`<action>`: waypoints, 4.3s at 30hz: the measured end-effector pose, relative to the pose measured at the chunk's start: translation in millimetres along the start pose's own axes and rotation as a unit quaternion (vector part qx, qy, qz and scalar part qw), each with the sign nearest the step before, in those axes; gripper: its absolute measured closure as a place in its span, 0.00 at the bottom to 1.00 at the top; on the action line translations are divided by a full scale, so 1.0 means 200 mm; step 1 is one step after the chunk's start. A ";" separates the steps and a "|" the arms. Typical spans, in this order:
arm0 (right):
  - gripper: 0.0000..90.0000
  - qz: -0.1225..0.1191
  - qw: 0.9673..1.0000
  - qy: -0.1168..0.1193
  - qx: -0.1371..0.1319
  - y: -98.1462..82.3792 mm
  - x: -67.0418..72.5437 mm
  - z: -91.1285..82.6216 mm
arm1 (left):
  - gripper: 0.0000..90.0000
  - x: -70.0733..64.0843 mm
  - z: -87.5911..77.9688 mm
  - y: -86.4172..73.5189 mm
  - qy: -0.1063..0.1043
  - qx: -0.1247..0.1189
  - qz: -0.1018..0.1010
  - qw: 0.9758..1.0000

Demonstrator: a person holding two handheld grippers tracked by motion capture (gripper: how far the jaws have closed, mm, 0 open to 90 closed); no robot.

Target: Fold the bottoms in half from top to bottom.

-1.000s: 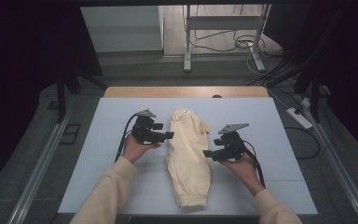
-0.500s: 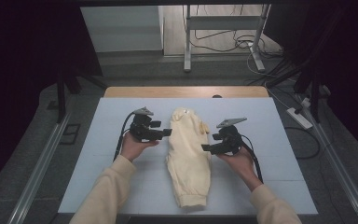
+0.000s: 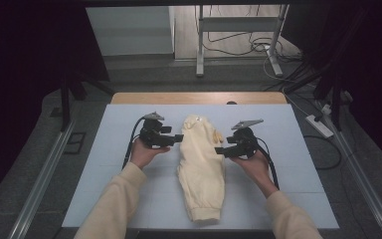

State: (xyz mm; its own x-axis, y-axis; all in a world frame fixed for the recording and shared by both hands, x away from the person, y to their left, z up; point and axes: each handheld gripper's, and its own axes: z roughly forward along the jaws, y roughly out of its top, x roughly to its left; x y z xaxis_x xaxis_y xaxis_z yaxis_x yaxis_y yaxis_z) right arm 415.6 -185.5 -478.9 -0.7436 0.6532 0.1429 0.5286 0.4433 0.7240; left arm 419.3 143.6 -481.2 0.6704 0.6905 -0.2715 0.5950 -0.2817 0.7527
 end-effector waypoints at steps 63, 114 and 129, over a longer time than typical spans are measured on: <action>0.40 0.020 0.996 -0.037 0.077 0.18 -0.24 0.41 | 0.37 0.18 0.37 0.07 0.039 0.086 -0.020 0.995; 0.85 -0.050 0.998 -0.023 0.009 0.28 -0.12 0.17 | 0.91 0.05 0.22 0.20 -0.019 0.010 0.029 0.999; 0.85 -0.060 0.997 -0.039 -0.016 0.34 -0.12 0.08 | 0.92 0.01 0.16 0.29 -0.017 -0.007 0.045 0.999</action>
State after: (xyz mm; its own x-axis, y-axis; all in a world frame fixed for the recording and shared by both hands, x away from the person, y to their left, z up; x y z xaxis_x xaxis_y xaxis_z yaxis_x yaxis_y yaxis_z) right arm 476.2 -160.0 -443.8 -0.7656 0.6433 0.0021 0.4236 0.5017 0.7543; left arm 469.9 108.0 -457.1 0.7363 0.6391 -0.2222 0.5248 -0.3323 0.7837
